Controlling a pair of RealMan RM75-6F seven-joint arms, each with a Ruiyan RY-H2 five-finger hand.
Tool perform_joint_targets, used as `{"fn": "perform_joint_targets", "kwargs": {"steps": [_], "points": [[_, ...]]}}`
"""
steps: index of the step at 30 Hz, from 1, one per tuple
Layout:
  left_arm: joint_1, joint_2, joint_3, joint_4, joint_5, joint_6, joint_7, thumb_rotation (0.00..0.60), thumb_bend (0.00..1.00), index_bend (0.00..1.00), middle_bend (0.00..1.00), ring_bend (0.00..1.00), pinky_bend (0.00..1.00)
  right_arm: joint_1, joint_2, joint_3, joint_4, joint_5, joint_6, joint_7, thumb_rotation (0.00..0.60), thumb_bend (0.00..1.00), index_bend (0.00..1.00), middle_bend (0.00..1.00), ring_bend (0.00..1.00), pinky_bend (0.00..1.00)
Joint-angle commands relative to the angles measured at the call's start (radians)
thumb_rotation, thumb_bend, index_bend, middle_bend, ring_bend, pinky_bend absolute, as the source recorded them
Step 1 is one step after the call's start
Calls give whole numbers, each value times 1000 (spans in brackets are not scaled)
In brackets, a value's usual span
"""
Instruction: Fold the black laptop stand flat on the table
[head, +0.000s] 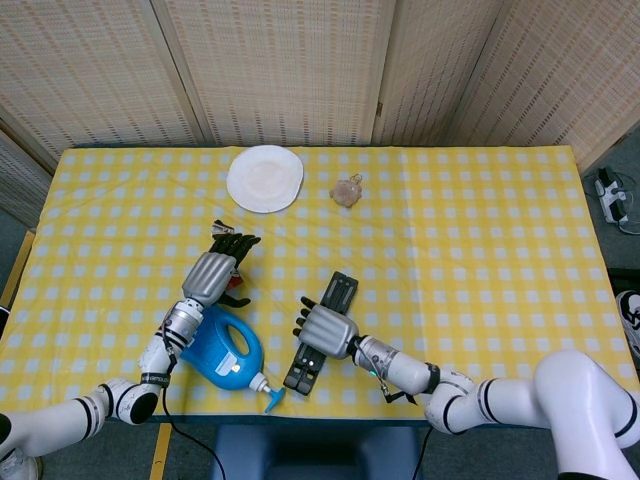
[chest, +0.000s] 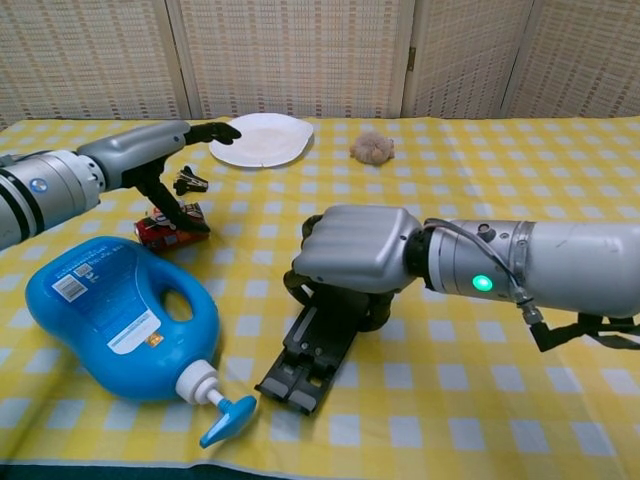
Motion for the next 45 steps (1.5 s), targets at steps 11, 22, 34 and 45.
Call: {"fn": "perform_joint_targets", "kwargs": {"steps": [11, 22, 34, 45], "points": [[20, 45, -11, -55, -18, 32, 36, 600, 34, 87, 104, 54, 0, -91, 72, 20, -134, 104, 107, -46, 600, 273, 0, 142, 123, 106], [109, 150, -19, -180, -35, 172, 91, 600, 72, 104, 104, 64, 0, -316, 278, -11, -374, 124, 432, -50, 600, 273, 0, 162, 143, 118], [301, 280, 34, -297, -30, 405, 161, 600, 73, 97, 104, 71, 0, -578, 457, -76, -359, 32, 699, 204, 600, 274, 0, 87, 105, 117], [488, 395, 142, -409, 30, 553, 173, 600, 73, 86, 98, 66, 0, -780, 492, -82, -257, 4, 854, 452, 600, 274, 0, 51, 59, 62]]}}
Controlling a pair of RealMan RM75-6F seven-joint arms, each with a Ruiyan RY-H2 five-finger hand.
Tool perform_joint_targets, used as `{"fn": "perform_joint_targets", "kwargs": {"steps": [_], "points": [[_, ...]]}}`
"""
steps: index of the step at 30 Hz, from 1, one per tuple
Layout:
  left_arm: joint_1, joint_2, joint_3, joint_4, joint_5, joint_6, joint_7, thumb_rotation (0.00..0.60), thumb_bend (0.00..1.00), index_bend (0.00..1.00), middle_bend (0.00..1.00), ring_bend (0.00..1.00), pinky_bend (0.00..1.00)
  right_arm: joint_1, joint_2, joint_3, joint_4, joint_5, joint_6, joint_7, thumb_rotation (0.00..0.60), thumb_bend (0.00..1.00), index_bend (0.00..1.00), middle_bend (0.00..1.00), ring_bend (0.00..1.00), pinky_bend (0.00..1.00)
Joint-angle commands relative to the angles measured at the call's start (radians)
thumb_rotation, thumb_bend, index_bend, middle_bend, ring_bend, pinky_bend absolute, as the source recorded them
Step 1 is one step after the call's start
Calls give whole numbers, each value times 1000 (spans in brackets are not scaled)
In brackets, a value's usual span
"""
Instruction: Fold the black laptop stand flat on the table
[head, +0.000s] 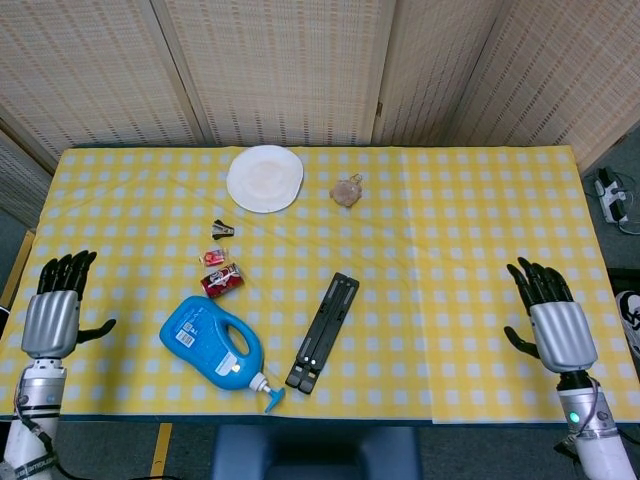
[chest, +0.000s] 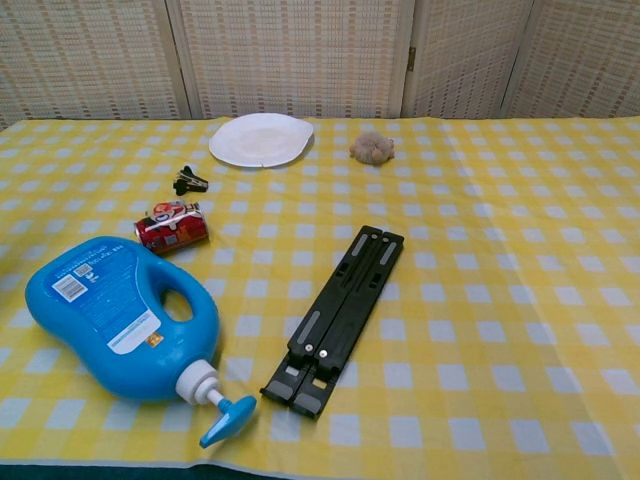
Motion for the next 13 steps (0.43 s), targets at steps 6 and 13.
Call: {"fn": "perform_joint_targets", "kwargs": {"steps": [6, 13], "points": [[115, 14, 61, -21, 94, 129, -1, 600, 73, 88, 95, 66, 0, -131, -4, 9, 67, -3, 86, 129, 600, 274, 0, 53, 57, 38], [164, 28, 100, -34, 167, 150, -14, 600, 73, 93, 95, 66, 0, -163, 9, 12, 99, -49, 62, 220, 600, 274, 0, 59, 58, 33]]}}
